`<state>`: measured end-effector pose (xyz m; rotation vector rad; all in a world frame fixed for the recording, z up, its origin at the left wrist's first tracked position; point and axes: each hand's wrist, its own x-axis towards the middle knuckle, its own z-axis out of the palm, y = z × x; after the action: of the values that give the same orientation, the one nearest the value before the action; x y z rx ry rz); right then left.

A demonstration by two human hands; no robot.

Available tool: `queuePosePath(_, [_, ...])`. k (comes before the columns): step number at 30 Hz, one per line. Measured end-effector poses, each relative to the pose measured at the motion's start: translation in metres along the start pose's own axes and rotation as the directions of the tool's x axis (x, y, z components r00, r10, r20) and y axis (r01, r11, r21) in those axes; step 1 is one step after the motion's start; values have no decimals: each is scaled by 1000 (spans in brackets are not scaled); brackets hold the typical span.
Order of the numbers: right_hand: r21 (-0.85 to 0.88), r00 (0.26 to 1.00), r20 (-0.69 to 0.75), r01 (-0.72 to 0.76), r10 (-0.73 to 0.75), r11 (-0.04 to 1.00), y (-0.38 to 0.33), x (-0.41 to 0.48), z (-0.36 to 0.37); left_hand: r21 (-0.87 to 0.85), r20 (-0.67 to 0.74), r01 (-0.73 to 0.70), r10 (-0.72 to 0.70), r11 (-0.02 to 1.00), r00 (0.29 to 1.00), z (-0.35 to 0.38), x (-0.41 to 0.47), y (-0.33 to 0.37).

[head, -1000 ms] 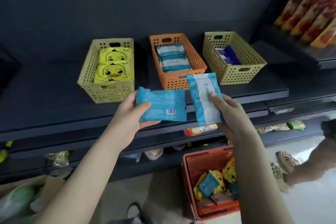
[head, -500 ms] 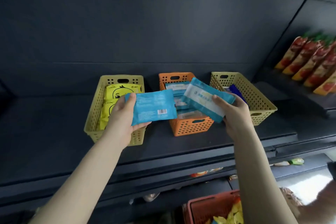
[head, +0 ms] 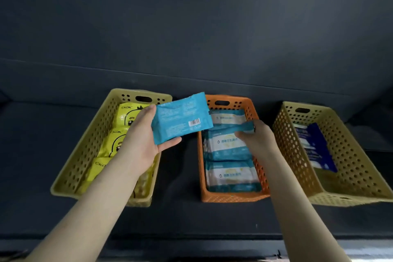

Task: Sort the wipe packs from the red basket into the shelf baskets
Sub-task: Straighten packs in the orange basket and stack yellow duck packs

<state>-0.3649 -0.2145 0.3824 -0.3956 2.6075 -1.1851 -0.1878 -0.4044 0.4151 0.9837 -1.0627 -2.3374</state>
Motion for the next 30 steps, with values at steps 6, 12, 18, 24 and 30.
queuePosePath(6, [-305,985,-36,148,-167,941,3,-1,12,20,30,-27,27,999,999,0,13,-1])
queuePosePath(12, [-423,981,44,191,-190,886,0,-7,16,187,159,-139,109,973,981,9,11,4])
queuePosePath(18, [514,806,584,-458,95,725,-42,-36,-20,526,708,-594,73,609,702,20,4,1])
queuePosePath(24, [594,843,522,-467,128,655,-26,-44,-26,547,817,-720,-82,428,571,25,4,-9])
queuePosePath(30, [490,902,417,-327,112,808,-10,-58,-39,677,706,-648,-57,348,706,28,24,-20])
